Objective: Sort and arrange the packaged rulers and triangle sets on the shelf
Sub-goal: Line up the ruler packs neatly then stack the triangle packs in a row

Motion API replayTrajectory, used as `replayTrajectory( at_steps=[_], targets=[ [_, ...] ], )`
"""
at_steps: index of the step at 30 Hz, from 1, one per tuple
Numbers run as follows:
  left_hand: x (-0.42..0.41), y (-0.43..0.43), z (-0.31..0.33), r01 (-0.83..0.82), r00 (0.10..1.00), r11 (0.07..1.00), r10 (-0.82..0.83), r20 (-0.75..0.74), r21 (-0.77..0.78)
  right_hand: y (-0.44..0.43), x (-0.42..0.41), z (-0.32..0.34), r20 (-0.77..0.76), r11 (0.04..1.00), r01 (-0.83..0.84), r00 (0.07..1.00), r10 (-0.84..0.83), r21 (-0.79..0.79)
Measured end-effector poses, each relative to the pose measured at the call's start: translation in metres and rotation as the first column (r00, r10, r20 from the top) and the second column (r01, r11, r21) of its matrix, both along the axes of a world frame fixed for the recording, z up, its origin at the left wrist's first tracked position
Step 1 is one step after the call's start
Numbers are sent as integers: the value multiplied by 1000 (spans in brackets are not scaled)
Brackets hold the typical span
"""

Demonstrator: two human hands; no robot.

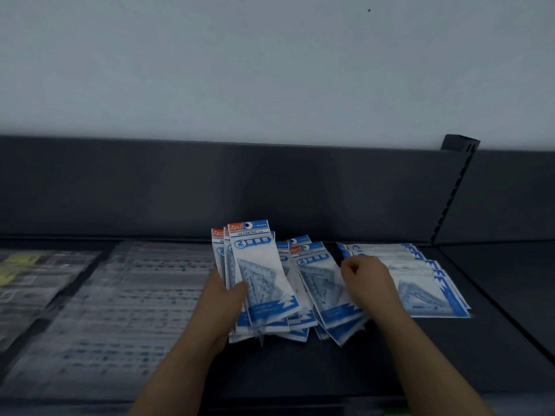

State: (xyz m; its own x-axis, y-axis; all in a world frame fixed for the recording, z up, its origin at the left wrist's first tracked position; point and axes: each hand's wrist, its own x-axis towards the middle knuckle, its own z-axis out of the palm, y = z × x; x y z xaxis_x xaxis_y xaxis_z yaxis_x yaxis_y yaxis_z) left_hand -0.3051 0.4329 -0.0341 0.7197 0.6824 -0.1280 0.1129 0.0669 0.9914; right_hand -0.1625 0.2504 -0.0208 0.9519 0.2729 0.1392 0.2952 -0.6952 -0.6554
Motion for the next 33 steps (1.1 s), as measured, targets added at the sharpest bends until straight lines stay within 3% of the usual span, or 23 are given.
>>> replayTrajectory(
  at_steps=[4,8,19,23,26,29,33],
  targets=[
    [0,-3,-2,-3,1000,999,3,-6,39,6,-3,-2,-166,999,-19,986,23,26],
    [2,-3,-2,1,1000,999,0,-14,34,4,0,-4,-196,995,-15,980,34,96],
    [3,1,-2,22,1000,999,-21,-22,24,-10,3,0,94,1000,22,995,-22,2],
    [4,-2,2,13,1000,1000,-12,12,-5,-12,0,4,127,987,68,988,-87,148],
    [6,-5,5,18,999,1000,-17,38,-20,-12,-1,12,34,931,87,994,-106,354],
    [11,-9,6,12,999,1000,-11,46,-12,-6,-10,22,-152,842,122,987,-48,526],
    [16,-22,9,83,992,990,-70,107,-118,16,-28,20,-265,842,71,960,86,534]
  ],
)
